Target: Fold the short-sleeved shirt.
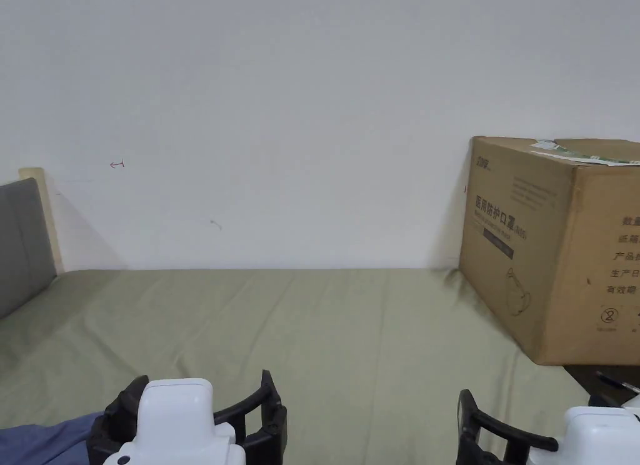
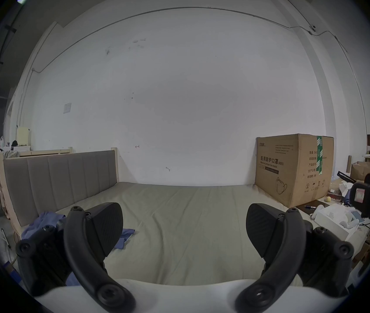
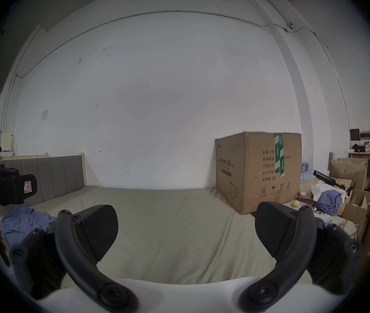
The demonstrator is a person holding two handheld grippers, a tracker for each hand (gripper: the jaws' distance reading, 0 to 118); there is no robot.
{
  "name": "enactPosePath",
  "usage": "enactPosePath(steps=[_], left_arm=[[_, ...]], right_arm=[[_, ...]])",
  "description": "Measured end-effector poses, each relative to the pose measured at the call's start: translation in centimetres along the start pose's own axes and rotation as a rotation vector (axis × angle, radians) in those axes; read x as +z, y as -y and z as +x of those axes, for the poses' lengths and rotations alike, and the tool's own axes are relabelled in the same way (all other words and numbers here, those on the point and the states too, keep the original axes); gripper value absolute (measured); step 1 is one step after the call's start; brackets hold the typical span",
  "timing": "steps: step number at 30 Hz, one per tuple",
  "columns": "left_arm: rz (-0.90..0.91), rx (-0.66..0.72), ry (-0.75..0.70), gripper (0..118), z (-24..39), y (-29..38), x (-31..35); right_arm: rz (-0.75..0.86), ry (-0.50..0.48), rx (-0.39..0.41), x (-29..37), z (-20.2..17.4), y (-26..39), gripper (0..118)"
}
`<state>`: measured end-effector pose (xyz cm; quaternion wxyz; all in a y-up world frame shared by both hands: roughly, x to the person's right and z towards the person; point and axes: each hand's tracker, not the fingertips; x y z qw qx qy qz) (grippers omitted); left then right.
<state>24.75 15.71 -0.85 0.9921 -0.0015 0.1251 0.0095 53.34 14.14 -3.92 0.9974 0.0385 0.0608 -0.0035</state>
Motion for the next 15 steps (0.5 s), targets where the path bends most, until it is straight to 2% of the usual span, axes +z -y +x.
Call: enactPosePath(steps=[5, 15], left_arm=[[0.014, -0.022, -0.011, 110, 0.23, -0.23, -0.05], [-0.012, -0.029, 0.008, 110, 0.38, -0.37, -0.26]], right_arm=[[0.037, -0.008, 0.053, 0.23, -0.5, -0.7, 118], [0.018, -0.023, 0.051, 0.12, -0.91, -0.92, 118]])
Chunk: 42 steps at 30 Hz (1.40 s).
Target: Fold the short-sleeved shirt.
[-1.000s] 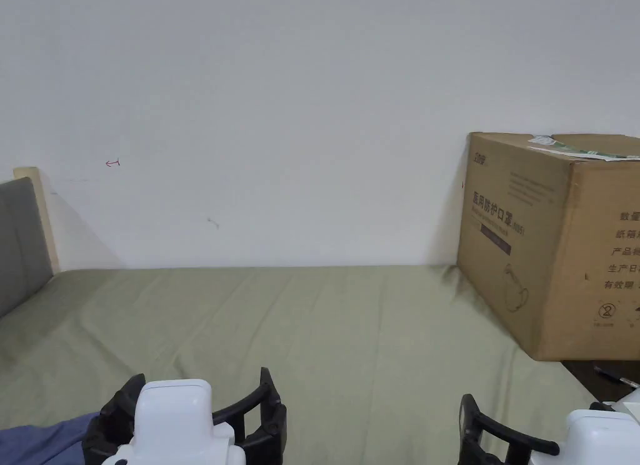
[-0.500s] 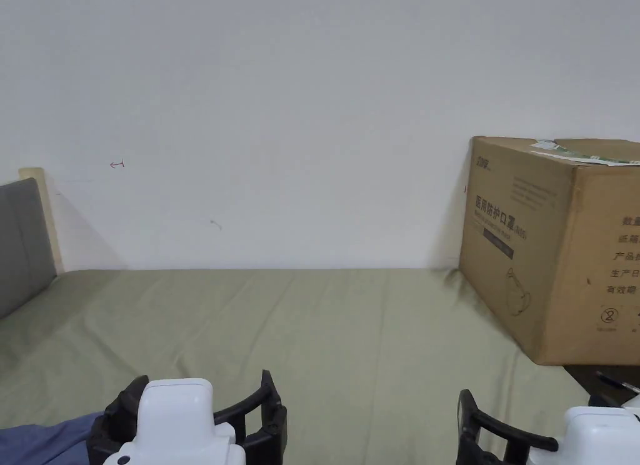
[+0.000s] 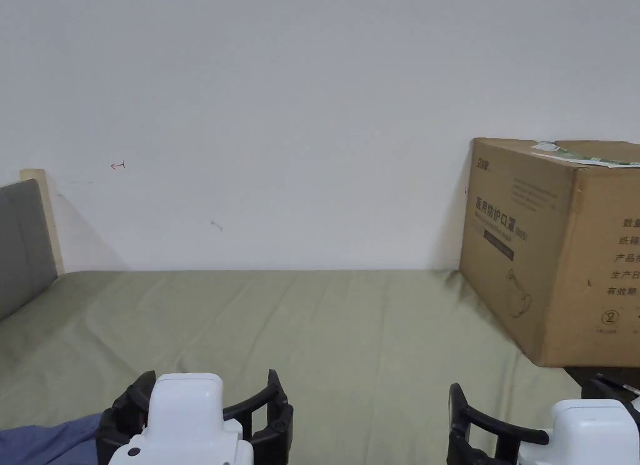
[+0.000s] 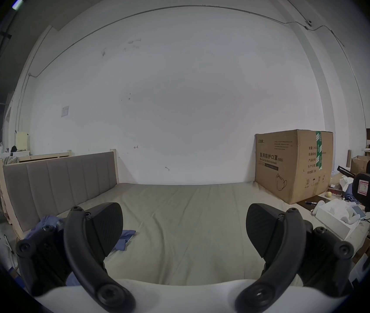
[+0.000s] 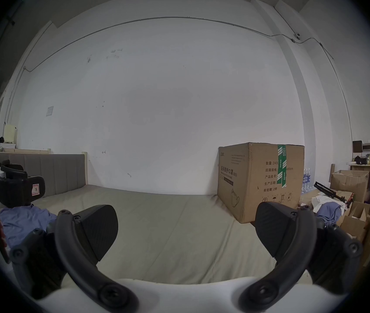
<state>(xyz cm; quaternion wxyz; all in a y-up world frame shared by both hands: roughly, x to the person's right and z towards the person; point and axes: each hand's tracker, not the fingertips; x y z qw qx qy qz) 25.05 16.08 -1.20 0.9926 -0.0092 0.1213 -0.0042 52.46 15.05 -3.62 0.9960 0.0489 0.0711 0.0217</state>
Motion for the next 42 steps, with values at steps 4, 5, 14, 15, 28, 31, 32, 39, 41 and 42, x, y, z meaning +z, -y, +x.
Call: enactPosePath(steps=[4, 5, 14, 15, 28, 31, 32, 39, 41, 42], left_arm=[[-0.001, -0.008, 0.021, 110, 0.1, 0.0, 0.1], [0.0, -0.012, 0.021, 110, 0.2, 0.0, 0.2], [0.005, -0.029, 0.053, 102, 0.3, 0.1, 0.4], [0.006, -0.029, 0.054, 99, 0.3, 0.1, 0.4], [0.034, -0.069, 0.052, 0, 0.4, 0.0, 0.7], [0.037, -0.086, 0.056, 0, 0.8, 0.1, 0.8], [0.037, -0.086, 0.059, 0, 0.8, 0.1, 0.7], [0.033, -0.087, 0.079, 0, 1.1, 0.2, 0.8], [0.032, -0.089, 0.078, 0, 1.2, 0.2, 0.8], [0.03, -0.089, 0.078, 0, 1.2, 0.2, 0.8]], right_arm=[[-0.008, -0.005, 0.008, 0.1, -0.1, 0.2, 118], [-0.011, -0.007, 0.008, 0.1, 0.0, 0.3, 118], [-0.019, -0.022, 0.021, 0.2, -0.1, 0.3, 115], [-0.019, -0.021, 0.022, 0.2, -0.1, 0.2, 112], [-0.03, -0.022, -0.014, 0.1, 0.3, -0.1, 0], [-0.035, -0.02, -0.013, 0.1, 0.2, 0.1, 0], [-0.037, -0.021, -0.016, 0.1, 0.2, 0.1, 0], [-0.036, -0.011, -0.016, 0.3, 0.3, 0.0, 0], [-0.037, -0.005, -0.022, 0.2, 0.4, 0.1, 0], [-0.037, -0.002, -0.027, 0.2, 0.5, 0.1, 0]])
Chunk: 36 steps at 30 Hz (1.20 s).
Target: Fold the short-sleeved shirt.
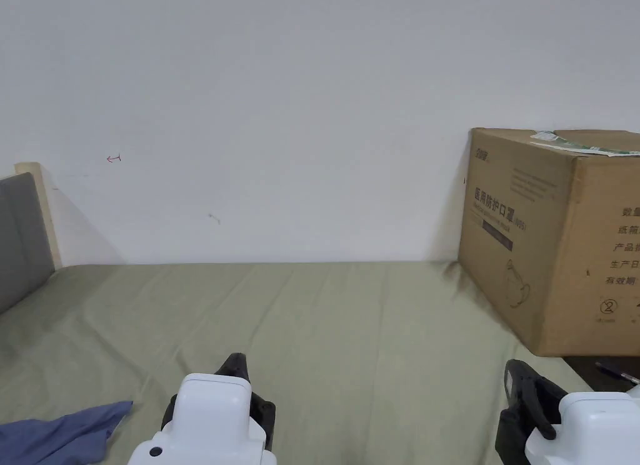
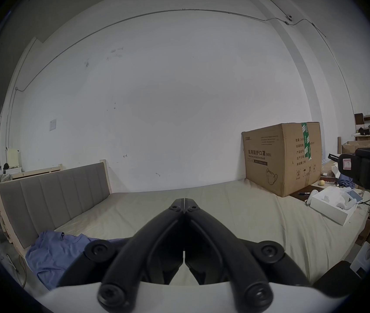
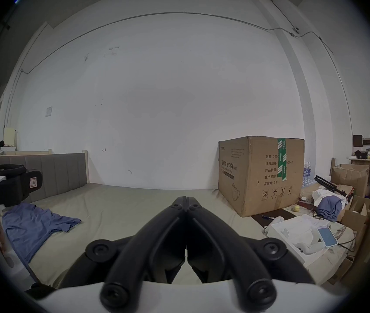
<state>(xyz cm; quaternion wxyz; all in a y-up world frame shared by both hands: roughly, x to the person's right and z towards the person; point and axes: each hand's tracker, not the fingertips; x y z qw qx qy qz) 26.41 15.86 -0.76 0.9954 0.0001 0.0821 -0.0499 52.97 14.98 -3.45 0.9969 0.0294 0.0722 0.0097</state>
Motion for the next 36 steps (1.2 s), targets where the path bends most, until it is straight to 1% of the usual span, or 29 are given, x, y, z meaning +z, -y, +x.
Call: enactPosePath(steps=[11, 14, 16, 18, 19, 22, 24, 26, 27, 30, 32, 34, 36], left_arm=[[-0.018, 0.014, -0.024, 0, -0.6, 0.4, -0.2], [-0.029, 0.038, -0.057, 0, -2.2, 0.7, 0.0], [-0.037, 0.047, -0.097, 0, -3.9, 1.0, 0.3], [-0.047, 0.033, -0.148, 0, -5.5, 1.2, 0.7], [-0.056, 0.029, -0.18, 0, -6.7, 1.3, 1.1], [-0.072, 0.029, -0.293, 0, -10.6, 1.6, 2.7], [-0.082, 0.031, -0.382, 0, -13.5, 1.8, 4.1], [-0.095, 0.035, -0.477, 0, -16.2, 2.1, 5.8], [-0.101, 0.044, -0.507, 0, -17.1, 2.2, 6.4], [-0.126, 0.121, -0.572, 0, -19.9, 2.8, 8.6], [-0.137, 0.162, -0.613, 0, -21.1, 3.4, 9.7], [-0.149, 0.18, -0.641, 0, -21.7, 3.9, 10.2], [-0.163, 0.208, -0.64, 0, -22.4, 4.3, 10.3]], right_arm=[[-0.02, 0.024, -0.026, -0.3, 0.2, 0.1, 0], [-0.034, 0.009, -0.035, -0.9, -0.5, 0.0, 0], [-0.031, -0.006, -0.013, -1.5, -1.8, -0.1, 0], [-0.017, -0.063, -0.005, -2.3, -3.5, -0.2, 0], [-0.029, -0.116, -0.014, -3.1, -4.7, -0.4, 0], [-0.033, -0.193, -0.035, -4.6, -8.9, -0.9, 0], [-0.028, -0.29, -0.054, -5.1, -11.8, -1.1, 0], [-0.026, -0.391, -0.019, -5.1, -15.4, -1.2, 0], [-0.021, -0.43, -0.001, -5.0, -16.5, -1.1, 0], [0.005, -0.559, 0.036, -4.8, -19.9, -1.1, 0], [0.003, -0.587, 0.043, -4.8, -21.2, -1.3, 0], [-0.003, -0.607, 0.025, -5.1, -21.9, -1.5, 0], [-0.01, -0.617, 0.008, -5.4, -22.2, -1.6, 0]])
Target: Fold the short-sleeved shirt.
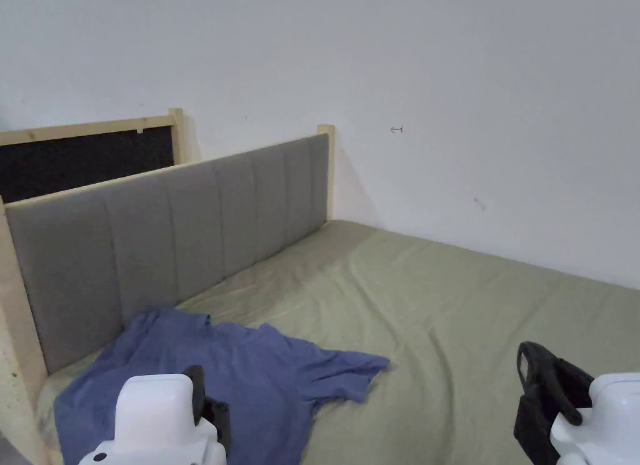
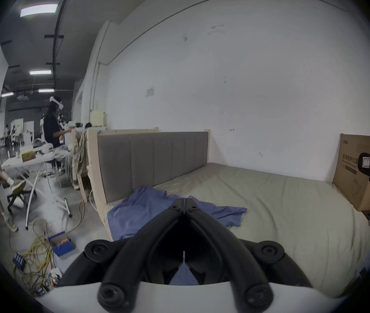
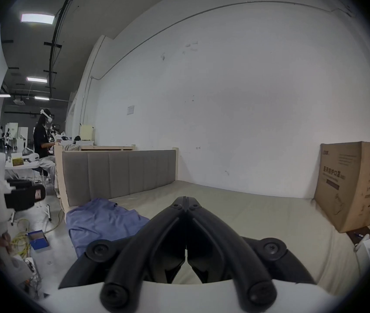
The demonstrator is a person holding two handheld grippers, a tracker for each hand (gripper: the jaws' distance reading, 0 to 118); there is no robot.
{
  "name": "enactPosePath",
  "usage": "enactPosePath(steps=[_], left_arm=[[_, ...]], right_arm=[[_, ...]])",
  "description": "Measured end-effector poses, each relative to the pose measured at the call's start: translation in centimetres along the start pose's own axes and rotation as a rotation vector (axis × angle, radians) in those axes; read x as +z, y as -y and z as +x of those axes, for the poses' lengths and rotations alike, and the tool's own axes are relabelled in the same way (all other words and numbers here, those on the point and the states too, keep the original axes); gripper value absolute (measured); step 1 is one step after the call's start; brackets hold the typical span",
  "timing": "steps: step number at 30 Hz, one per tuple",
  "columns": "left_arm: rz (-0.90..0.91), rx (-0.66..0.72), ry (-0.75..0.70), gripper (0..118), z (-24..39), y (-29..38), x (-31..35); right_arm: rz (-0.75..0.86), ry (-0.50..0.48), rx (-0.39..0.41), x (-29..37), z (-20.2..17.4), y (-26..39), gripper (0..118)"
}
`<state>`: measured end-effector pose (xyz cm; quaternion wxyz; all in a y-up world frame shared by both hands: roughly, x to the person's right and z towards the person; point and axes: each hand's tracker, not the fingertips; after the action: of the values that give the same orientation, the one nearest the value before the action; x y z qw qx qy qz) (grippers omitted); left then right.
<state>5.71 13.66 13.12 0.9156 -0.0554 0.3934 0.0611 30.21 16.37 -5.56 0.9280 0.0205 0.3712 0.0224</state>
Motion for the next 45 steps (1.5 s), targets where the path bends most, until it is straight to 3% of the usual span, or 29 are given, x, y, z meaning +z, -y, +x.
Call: enactPosePath(steps=[6, 10, 13, 17, 19, 22, 23, 24, 25, 26, 27, 34, 38, 40, 45], left_arm=[[-0.015, 0.115, 0.011, 0, -0.6, -0.4, -1.7], [0.005, 0.068, 0.035, 0, -0.2, -3.9, -6.5], [-0.151, -0.024, 0.16, 0, 0.5, -6.3, -13.9], [-0.534, -0.178, 0.265, 0, 1.3, -4.4, -25.8], [-0.737, -0.162, 0.331, 0, 1.4, -1.8, -30.4], [-0.92, -0.131, 0.277, 2, 1.4, 3.0, -35.6], [-0.94, -0.127, 0.256, 12, 1.3, 4.2, -36.8], [-0.948, -0.123, 0.251, 34, 1.4, 5.0, -37.5], [-0.953, -0.121, 0.246, 76, 1.6, 5.8, -38.4], [-0.958, -0.122, 0.238, 105, 1.7, 6.6, -39.4], [-0.963, -0.118, 0.236, 118, 1.8, 7.1, -40.1], [-0.958, -0.058, 0.233, 115, 2.5, 10.3, -44.1], [-1.209, -0.206, 0.129, 118, 2.3, 15.0, -45.8], [-1.125, -0.162, 0.159, 118, 2.7, 13.8, -45.0], [-1.149, -0.183, 0.158, 118, 3.1, 13.2, -45.1]], right_arm=[[-0.05, -0.028, -0.025, -1.1, 0.8, 0.8, 0], [-0.1, -0.037, -0.046, -1.2, 2.2, 1.1, 0], [-0.151, -0.059, -0.048, -1.6, 3.1, 1.3, 0], [-0.172, -0.061, -0.021, -2.0, 4.1, 1.9, 0], [-0.193, -0.064, -0.018, -2.2, 4.5, 2.4, 0], [-0.241, -0.064, -0.012, -2.8, 5.2, 3.3, 0], [-0.255, -0.064, -0.012, -3.0, 5.5, 3.7, 0], [-0.269, -0.069, -0.012, -3.2, 5.8, 4.0, 0], [-0.287, -0.077, -0.005, -3.5, 6.1, 4.4, 0], [-0.308, -0.078, 0.011, -3.7, 6.4, 4.8, 0], [-0.325, -0.071, 0.027, -4.0, 6.6, 5.1, 0], [-0.398, -0.061, 0.003, -4.9, 7.2, 7.4, 0], [-0.446, -0.096, 0.007, -5.0, 7.1, 8.3, 0], [-0.444, -0.099, 0.024, -4.9, 7.0, 8.3, 0], [-0.439, -0.11, 0.005, -5.0, 7.2, 8.4, 0]])
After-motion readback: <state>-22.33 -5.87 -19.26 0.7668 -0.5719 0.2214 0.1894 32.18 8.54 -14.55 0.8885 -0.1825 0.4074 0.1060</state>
